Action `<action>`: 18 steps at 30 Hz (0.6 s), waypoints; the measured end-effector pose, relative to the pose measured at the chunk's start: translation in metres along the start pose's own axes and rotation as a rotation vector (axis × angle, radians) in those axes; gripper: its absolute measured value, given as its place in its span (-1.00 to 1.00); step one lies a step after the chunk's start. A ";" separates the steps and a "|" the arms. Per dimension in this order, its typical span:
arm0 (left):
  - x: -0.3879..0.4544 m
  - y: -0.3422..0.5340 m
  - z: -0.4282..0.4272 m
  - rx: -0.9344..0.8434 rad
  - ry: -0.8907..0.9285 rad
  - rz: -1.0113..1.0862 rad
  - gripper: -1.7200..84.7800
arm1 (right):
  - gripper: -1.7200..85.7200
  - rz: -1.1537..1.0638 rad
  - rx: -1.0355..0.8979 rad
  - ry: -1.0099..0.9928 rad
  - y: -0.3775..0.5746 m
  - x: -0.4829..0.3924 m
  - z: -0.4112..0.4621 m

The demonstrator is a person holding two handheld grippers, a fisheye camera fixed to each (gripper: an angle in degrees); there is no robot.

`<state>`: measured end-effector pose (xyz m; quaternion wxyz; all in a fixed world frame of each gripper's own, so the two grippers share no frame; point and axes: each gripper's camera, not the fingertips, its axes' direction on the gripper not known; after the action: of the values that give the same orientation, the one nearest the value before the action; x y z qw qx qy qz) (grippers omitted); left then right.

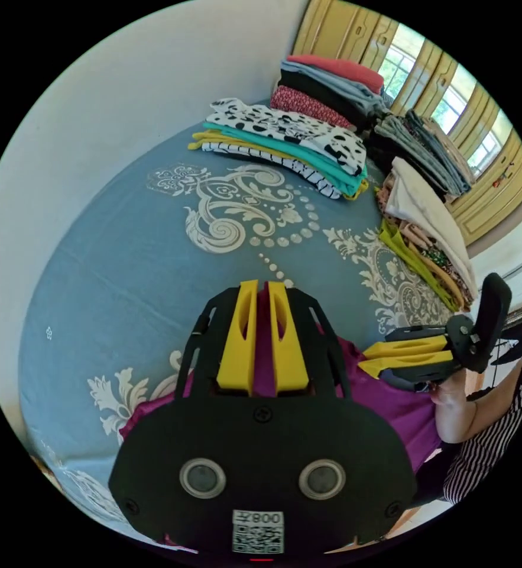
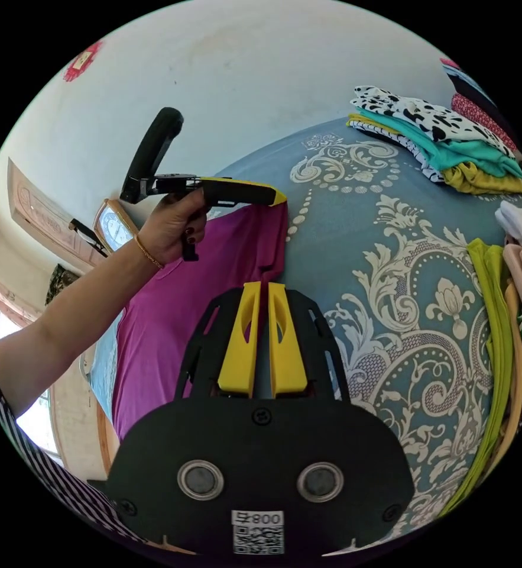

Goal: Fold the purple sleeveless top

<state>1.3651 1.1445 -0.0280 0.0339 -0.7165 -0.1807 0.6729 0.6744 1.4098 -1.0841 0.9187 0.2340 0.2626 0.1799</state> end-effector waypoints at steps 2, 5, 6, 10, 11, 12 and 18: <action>-0.007 0.010 -0.009 0.066 0.042 -0.025 -0.88 | -0.91 -0.036 0.019 -0.002 0.005 -0.004 -0.005; -0.026 0.037 -0.024 0.173 0.130 -0.093 -0.89 | -0.91 -0.136 0.043 -0.026 0.013 -0.016 -0.012; -0.035 0.050 -0.028 0.207 0.168 -0.127 -0.89 | -0.91 -0.180 0.024 -0.047 0.015 -0.021 -0.011; -0.060 0.090 -0.032 0.240 0.198 -0.210 -0.89 | -0.91 -0.314 -0.073 -0.056 0.025 -0.037 0.000; -0.068 0.101 -0.029 0.225 0.190 -0.239 -0.89 | -0.91 -0.332 -0.084 -0.054 0.027 -0.039 0.002; -0.076 0.111 -0.023 0.202 0.200 -0.271 -0.89 | -0.91 -0.366 -0.103 -0.046 0.031 -0.044 0.005; -0.095 0.142 -0.013 0.259 0.287 -0.320 -0.87 | -0.91 -0.505 -0.145 0.029 0.051 -0.066 0.020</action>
<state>1.4052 0.9861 0.0224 0.2569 -0.7566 -0.1974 0.5680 0.6223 1.4156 -1.0160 0.9449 0.0921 0.3122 -0.0337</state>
